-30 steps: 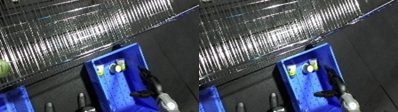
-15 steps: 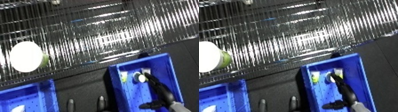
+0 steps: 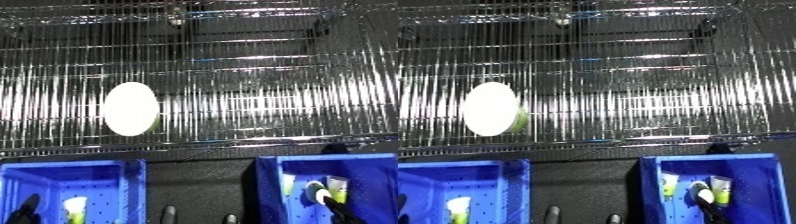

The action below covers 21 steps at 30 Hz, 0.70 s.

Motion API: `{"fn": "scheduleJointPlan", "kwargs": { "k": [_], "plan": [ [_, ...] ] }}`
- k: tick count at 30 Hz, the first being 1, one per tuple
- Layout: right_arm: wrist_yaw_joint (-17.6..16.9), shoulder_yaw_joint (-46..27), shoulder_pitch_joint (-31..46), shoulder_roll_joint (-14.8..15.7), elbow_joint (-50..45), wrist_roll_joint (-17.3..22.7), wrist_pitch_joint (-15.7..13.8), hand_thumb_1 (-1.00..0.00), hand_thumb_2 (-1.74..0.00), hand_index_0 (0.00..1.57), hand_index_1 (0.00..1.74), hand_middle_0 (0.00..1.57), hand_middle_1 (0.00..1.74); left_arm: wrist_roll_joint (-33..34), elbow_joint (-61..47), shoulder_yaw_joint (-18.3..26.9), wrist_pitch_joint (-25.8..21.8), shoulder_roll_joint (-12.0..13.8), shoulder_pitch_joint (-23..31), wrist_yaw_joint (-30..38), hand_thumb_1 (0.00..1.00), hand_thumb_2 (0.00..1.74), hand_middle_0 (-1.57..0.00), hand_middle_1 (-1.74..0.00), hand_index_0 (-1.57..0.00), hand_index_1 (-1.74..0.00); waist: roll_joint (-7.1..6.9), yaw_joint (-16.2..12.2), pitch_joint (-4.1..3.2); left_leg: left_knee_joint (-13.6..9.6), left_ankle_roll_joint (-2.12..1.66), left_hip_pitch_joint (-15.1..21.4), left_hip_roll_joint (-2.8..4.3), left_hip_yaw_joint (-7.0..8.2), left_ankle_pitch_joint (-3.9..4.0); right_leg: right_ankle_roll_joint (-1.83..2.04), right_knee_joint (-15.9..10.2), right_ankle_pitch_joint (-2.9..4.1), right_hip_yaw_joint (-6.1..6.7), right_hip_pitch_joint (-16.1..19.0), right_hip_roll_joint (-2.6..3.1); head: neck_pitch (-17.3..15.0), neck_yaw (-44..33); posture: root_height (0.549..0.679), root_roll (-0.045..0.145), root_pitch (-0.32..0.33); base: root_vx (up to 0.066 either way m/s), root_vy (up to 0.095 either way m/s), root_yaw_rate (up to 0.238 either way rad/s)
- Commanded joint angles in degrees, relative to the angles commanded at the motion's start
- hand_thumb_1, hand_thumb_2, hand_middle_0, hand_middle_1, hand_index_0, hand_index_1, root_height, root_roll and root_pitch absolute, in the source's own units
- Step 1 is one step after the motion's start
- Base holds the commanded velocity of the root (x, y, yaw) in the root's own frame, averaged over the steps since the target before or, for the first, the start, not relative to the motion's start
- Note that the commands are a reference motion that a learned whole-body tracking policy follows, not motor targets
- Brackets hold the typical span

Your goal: Pick up the object and place it into the box

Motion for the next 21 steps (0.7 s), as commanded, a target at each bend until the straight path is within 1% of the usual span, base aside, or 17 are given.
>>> {"fn": "scheduleJointPlan", "kwargs": {
  "k": [5, 8, 12, 16, 21],
  "plan": [
    [-0.14, -0.32, 0.95, 1.03, 1.52, 1.32, 0.29, 0.0, 0.0, 0.0, 0.0, 0.0, 0.0, -1.17, -2.92, -0.49, -0.88, 0.01, 0.46, -1.72, 0.0, 0.0, 0.0, 0.0, 0.0, 0.0, -0.5, 1.01, 0.3, 0.86, 0.16, -0.39, -0.28, -0.48, -0.5, -0.01, 0.03, -0.03, -0.51, 0.35, -0.08, -0.64, -4.78, 0.649, 0.049, 0.054, 0.013, -0.029, 0.089],
    [-0.08, -0.6, 1.68, 1.39, 1.93, 1.8, -0.03, 0.0, 0.0, 0.0, 0.0, 0.0, 0.0, -0.84, -5.01, -0.94, -1.8, 0.08, 0.83, -2.63, 0.0, 0.0, 0.0, 0.0, 0.0, 0.0, -0.82, 1.63, 0.5, 1.31, 0.24, -0.61, -0.4, -0.67, -0.81, 0.01, 0.17, -0.09, -0.88, 0.54, -0.28, -1.42, -6.42, 0.648, 0.047, 0.052, 0.012, -0.031, 0.083],
    [-0.02, -0.95, 2.39, 1.8, 2.27, 2.4, -0.23, 0.0, 0.0, 0.0, 0.0, 0.0, 0.0, 0.31, -8.08, -1.63, -3.45, 0.49, 1.49, -3.37, 0.0, 0.0, 0.0, 0.0, 0.0, 0.0, -1.16, 2.49, 0.6, 1.32, 0.3, -0.78, -0.52, -0.97, -0.91, 0.08, 0.46, -0.25, -1.41, 0.65, -0.53, -2.34, -7.08, 0.648, 0.044, 0.052, 0.006, -0.029, 0.079],
    [-0.04, -1.04, 2.87, 2.2, 2.5, 2.92, -0.64, 0.0, 0.0, 0.0, 0.0, 0.0, 0.0, 0.68, -12.44, -2.45, -5.49, 1.54, 2.13, -3.81, 0.0, 0.0, 0.0, 0.0, 0.0, 0.0, -1.4, 3.21, 0.6, 0.89, 0.22, -0.87, -0.57, -1.29, -0.88, 0.16, 0.42, -0.33, -1.87, 0.72, -0.76, -3.57, -6.69, 0.648, 0.042, 0.055, -0.01, -0.023, 0.07],
    [-0.07, -1.42, 4.22, 1.82, 2.4, 4.0, -1.1, 0.0, 0.0, 0.0, 0.0, 0.0, 0.0, -0.44, -21.85, -2.91, -8.14, 3.86, 3.38, -3.75, 0.0, 0.0, 0.0, 0.0, 0.0, 0.0, -1.26, 4.11, 0.6, 0.54, 0.15, -0.83, -0.73, -1.79, -1.05, 0.23, 0.23, -0.35, -2.46, 0.97, -1.28, -4.91, -4.62, 0.649, 0.042, 0.055, 0.0, -0.011, 0.091]
  ]
}}
